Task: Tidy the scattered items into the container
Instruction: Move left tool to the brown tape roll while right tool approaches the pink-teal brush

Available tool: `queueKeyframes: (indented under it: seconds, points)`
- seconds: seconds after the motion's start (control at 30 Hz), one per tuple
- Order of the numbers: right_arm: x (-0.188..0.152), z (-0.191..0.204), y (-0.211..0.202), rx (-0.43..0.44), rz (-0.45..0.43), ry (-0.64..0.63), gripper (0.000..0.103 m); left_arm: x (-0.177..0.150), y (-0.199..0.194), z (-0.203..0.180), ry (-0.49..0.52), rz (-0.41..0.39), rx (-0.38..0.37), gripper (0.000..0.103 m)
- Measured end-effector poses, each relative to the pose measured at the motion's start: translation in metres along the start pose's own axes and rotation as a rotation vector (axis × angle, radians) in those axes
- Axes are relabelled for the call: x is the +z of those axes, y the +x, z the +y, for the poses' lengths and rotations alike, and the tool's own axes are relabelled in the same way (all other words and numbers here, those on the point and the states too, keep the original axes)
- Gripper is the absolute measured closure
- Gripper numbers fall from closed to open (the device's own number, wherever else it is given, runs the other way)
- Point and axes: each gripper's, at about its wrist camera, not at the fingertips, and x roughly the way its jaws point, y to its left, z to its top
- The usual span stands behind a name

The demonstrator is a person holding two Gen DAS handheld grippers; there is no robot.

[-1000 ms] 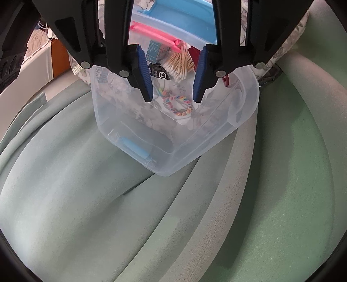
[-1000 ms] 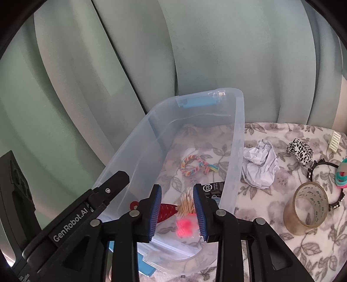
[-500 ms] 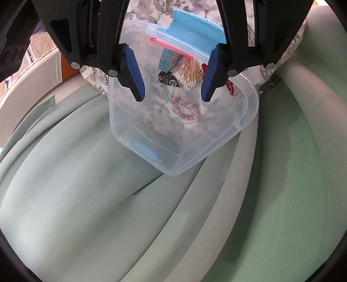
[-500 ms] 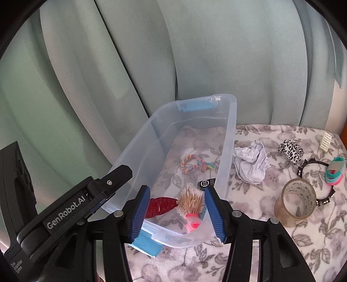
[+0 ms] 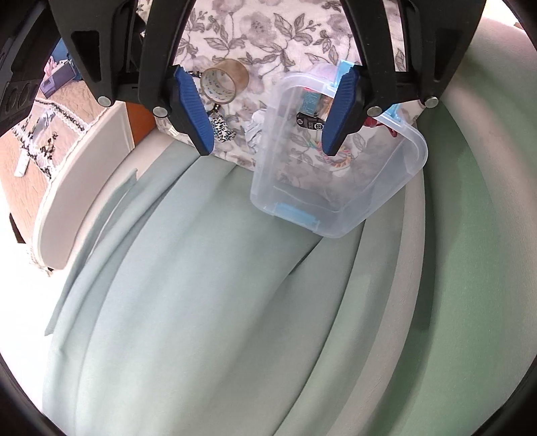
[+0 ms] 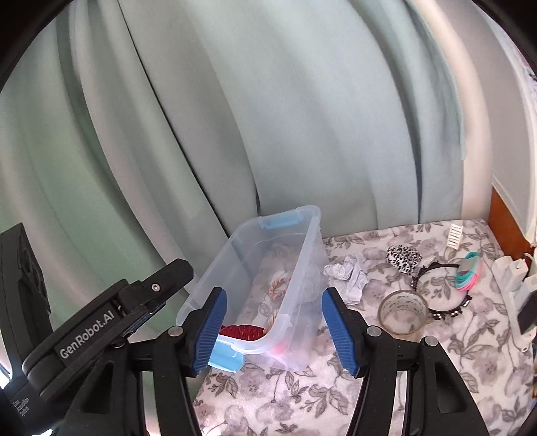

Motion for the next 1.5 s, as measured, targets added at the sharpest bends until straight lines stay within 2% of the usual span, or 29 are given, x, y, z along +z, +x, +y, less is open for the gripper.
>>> queueKeyframes:
  seconds: [0.13, 0.33, 0.5, 0.63, 0.87, 1.13, 1.27, 1.5]
  points:
    - [0.003, -0.025, -0.036, -0.001, -0.073, 0.07, 0.039, -0.007, -0.014, -0.025, 0.063, -0.013, 0.014, 0.034]
    - [0.006, -0.065, -0.077, -0.026, -0.16, 0.16, 0.037, -0.023, -0.014, -0.055, 0.118, 0.027, 0.021, 0.034]
    - [0.001, -0.093, -0.095, -0.053, -0.18, 0.214, 0.036, -0.041, 0.002, -0.075, 0.14, 0.122, -0.039, 0.034]
    - [-0.001, -0.109, -0.097, -0.078, -0.182, 0.244, 0.036, -0.057, 0.017, -0.086, 0.177, 0.174, -0.035, 0.034]
    - [-0.014, -0.135, -0.084, -0.144, -0.12, 0.315, 0.036, -0.082, 0.053, -0.091, 0.212, 0.282, -0.005, 0.034]
    - [-0.041, -0.161, -0.035, -0.175, 0.018, 0.343, 0.035, -0.119, 0.105, -0.085, 0.244, 0.416, 0.064, 0.035]
    - [-0.053, -0.177, -0.01, -0.192, 0.072, 0.373, 0.035, -0.129, 0.127, -0.081, 0.257, 0.448, 0.093, 0.035]
    - [-0.068, -0.197, 0.025, -0.219, 0.121, 0.38, 0.036, -0.131, 0.165, -0.07, 0.248, 0.459, 0.115, 0.035]
